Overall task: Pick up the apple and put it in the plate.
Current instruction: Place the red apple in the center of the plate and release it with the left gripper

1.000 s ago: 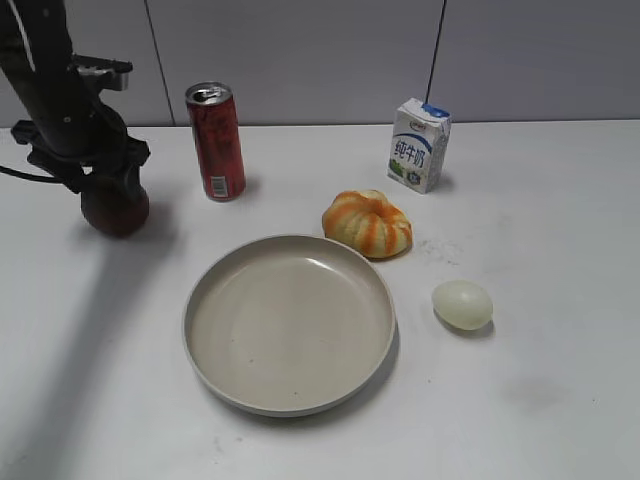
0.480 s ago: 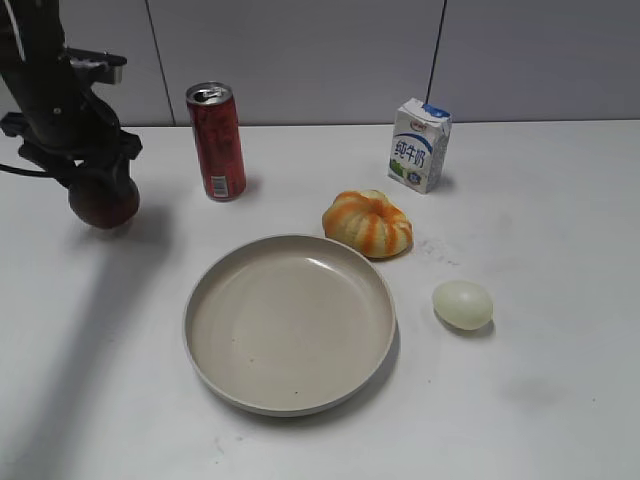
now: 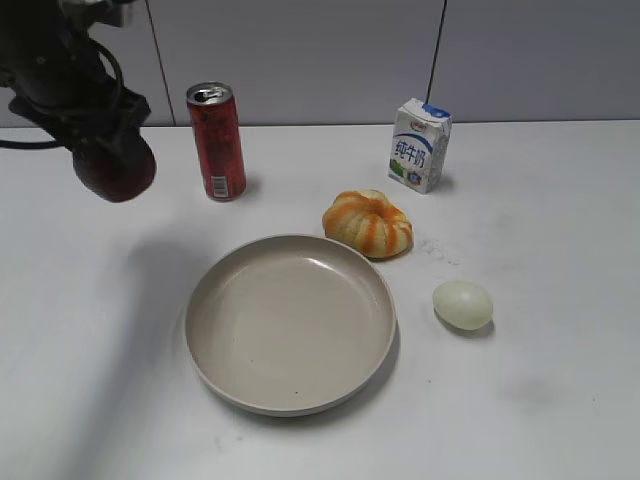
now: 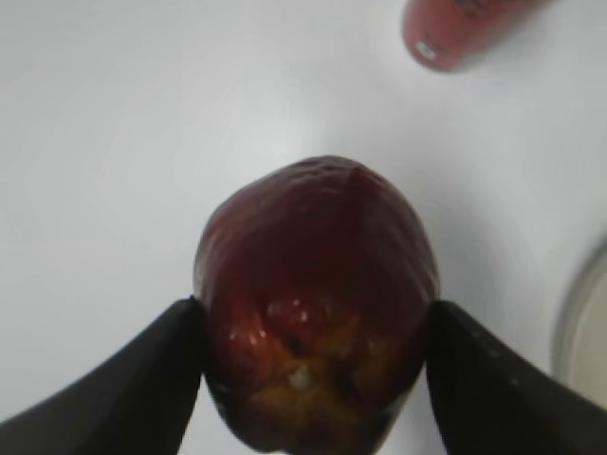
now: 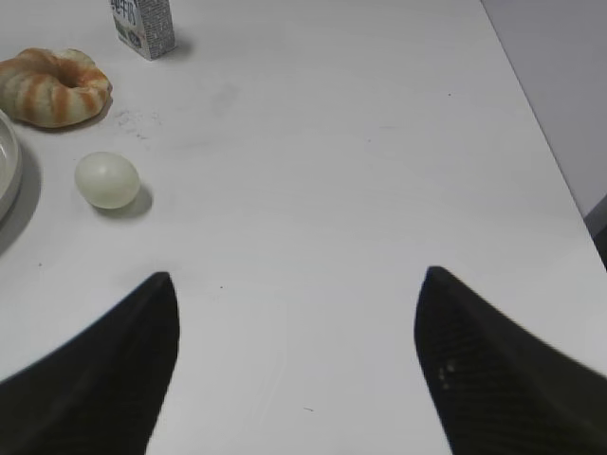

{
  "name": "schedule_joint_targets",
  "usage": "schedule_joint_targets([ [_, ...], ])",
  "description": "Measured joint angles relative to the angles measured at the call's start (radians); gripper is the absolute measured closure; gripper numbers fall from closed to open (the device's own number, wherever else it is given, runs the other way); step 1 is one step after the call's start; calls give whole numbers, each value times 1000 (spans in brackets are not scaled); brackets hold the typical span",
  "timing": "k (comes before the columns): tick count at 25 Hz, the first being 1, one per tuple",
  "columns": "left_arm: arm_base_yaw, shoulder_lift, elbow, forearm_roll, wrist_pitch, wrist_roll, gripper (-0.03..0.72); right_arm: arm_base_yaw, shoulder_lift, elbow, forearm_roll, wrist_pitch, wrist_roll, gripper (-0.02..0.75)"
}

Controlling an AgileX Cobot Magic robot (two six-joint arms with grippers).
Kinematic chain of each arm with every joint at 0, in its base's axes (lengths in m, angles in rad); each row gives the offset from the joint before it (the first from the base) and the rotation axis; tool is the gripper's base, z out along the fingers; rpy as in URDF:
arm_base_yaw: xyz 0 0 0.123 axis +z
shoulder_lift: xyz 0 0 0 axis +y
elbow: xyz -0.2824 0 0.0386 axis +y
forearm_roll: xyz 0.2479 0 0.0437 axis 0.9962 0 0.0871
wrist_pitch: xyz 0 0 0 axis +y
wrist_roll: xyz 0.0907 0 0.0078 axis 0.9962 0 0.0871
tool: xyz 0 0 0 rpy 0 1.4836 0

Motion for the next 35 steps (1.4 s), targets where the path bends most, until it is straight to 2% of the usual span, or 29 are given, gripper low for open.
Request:
schedule_joint_targets([
  [4,-139,-56,97,0,-14,0,150,0,0,0,0,0,0,153],
  [10,-363,-65,115,0,-53,0,150,0,0,0,0,0,0,153],
  [14,-454,-57,115,-18,-88,1,151,0,0,0,0,0,0,153],
  [18,-480,6,115,-31,-91,2,151,0,0,0,0,0,0,153],
  [28,-480,137,115,-33,-92,2,151,0,0,0,0,0,0,153],
  [29,-480,140,115,-34,-92,2,142,0,0,0,0,0,0,153],
  [32,-480,142,115,-37,-92,2,38,0,0,0,0,0,0,153],
  [35,-480,136,113,-38,-84,2,22,0,0,0,0,0,0,153],
])
